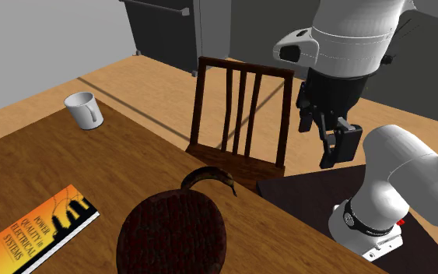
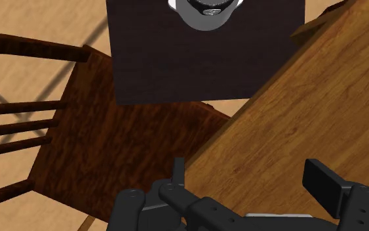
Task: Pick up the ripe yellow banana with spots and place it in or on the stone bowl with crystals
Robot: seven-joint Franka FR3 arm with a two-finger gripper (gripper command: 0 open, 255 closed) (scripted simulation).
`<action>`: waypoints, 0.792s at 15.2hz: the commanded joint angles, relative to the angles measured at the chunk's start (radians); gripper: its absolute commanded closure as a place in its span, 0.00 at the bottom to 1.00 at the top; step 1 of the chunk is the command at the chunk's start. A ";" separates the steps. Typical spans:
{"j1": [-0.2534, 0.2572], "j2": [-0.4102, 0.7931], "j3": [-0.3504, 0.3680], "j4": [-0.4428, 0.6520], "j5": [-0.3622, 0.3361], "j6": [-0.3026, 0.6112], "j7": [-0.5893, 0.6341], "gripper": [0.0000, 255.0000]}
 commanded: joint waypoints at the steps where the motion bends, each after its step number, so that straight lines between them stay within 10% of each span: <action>1: 0.000 0.000 0.000 0.000 0.000 0.000 0.000 0.00; 12: -0.027 0.355 -0.088 0.051 -0.029 0.302 -0.048 0.00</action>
